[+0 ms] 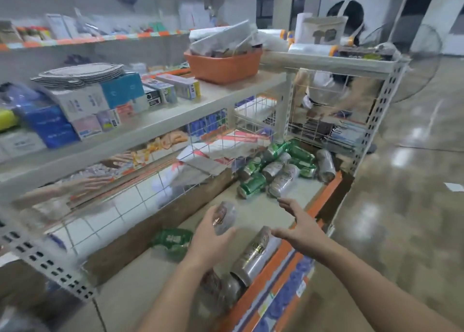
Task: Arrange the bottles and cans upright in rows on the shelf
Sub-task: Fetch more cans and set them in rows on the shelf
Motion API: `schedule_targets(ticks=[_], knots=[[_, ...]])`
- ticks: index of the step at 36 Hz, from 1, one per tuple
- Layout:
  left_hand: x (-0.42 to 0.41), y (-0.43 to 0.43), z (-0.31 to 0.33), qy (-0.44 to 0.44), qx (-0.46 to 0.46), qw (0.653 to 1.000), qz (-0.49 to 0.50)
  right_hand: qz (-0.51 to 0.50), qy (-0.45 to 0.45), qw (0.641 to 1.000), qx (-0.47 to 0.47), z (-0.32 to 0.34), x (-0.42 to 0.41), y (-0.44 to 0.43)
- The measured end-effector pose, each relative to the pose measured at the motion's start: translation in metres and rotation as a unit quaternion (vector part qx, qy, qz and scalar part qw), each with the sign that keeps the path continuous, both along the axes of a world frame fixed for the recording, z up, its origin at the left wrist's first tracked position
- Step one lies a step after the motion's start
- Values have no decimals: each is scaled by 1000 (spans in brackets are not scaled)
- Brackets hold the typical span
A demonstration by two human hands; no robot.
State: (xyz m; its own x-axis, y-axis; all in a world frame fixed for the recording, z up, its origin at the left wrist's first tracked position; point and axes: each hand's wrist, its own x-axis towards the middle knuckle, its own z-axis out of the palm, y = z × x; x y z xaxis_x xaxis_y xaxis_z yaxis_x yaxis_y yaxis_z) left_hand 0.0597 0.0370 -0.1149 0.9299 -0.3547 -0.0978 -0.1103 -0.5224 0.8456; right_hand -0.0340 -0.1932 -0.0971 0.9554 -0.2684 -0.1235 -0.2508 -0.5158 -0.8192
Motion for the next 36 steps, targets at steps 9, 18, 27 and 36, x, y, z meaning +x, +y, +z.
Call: schedule_targets(ticks=[9,18,27,36], knots=[[43,-19,-49,-4,122,992,38,224,115,957,-145,-57,48,-12],[64,-44,-64,-29,249,966,65,361,112,911,-163,-101,103,-48],[78,-70,-57,64,199,964,167,265,90,960,24,-109,138,-103],[87,-101,-51,23,-41,964,260,170,91,932,307,-105,151,-123]])
